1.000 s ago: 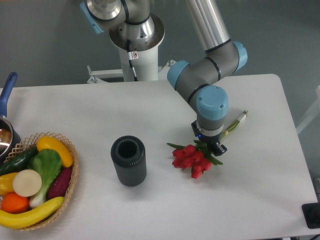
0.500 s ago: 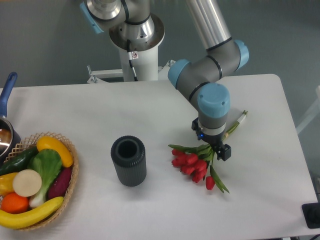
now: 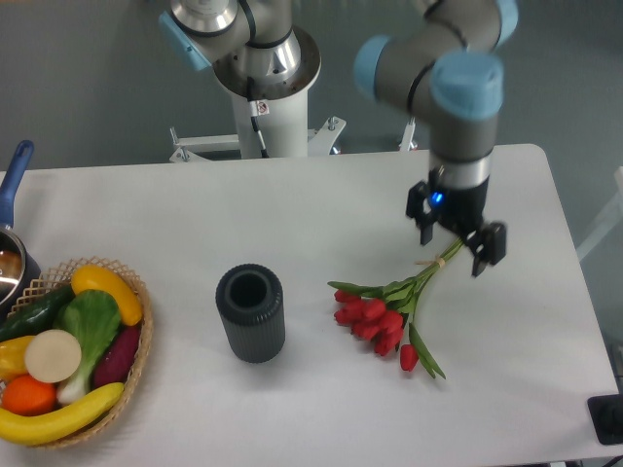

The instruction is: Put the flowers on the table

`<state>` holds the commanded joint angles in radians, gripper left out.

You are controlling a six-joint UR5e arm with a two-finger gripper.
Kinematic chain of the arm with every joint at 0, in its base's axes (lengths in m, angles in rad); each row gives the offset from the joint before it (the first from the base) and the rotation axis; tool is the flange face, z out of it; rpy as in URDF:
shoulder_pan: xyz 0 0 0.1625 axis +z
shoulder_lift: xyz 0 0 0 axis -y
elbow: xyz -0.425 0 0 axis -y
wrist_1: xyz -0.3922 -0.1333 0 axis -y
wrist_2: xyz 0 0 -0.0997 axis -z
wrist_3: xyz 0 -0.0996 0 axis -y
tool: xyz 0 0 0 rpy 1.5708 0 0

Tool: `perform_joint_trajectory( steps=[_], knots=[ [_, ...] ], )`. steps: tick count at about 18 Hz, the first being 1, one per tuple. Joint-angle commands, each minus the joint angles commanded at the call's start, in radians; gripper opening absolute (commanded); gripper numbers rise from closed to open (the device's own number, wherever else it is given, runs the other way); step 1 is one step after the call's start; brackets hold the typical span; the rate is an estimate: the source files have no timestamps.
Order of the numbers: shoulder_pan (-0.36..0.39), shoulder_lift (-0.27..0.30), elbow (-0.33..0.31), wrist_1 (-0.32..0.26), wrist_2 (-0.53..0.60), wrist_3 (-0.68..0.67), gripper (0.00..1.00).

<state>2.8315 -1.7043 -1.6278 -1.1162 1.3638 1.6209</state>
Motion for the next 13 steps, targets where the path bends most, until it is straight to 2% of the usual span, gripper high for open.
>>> perform_joint_trajectory(
  steps=[3,7,9,13],
  knots=[
    [0.067,0.028,0.042,-0.12,0.0,0.155,1.0],
    [0.195,0.055,0.045,-0.201,-0.002,0.452,1.0],
    [0.229,0.063,0.043,-0.221,-0.003,0.508,1.0],
    [0.252,0.072,0.034,-0.224,-0.012,0.511,1.0]
  ],
)
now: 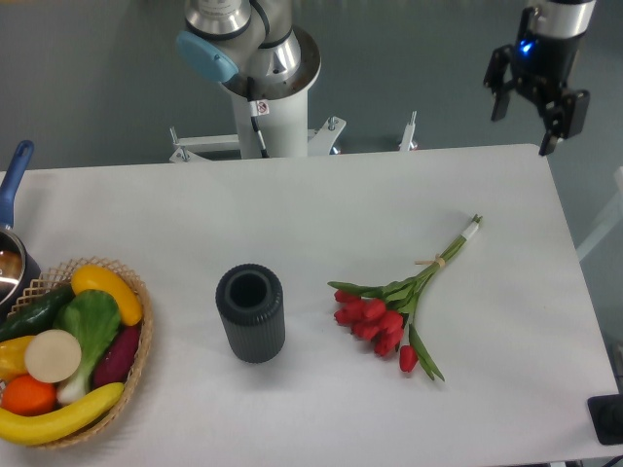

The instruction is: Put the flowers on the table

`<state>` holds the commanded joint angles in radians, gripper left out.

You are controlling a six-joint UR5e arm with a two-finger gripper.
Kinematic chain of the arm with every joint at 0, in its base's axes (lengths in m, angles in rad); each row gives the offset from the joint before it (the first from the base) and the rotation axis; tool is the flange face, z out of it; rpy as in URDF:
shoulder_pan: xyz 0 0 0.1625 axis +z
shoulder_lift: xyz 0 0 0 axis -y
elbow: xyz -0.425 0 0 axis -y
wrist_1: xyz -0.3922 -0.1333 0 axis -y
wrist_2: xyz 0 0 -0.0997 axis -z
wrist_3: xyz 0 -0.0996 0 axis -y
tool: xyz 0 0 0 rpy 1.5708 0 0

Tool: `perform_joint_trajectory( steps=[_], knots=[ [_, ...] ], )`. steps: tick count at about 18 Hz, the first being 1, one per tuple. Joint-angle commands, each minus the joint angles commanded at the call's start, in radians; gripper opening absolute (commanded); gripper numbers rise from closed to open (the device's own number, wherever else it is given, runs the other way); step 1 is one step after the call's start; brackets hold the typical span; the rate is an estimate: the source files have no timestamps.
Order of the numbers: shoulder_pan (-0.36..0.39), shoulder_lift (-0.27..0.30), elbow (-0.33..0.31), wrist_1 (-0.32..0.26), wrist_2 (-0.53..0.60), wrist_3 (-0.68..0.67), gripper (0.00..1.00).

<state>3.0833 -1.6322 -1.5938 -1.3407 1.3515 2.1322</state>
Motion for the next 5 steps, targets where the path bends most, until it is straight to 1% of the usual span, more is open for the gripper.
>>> perform_joint_trajectory(
  steps=[5],
  knots=[
    [0.002,0.008,-0.017,0.0,-0.002,0.003,1.0]
  ],
)
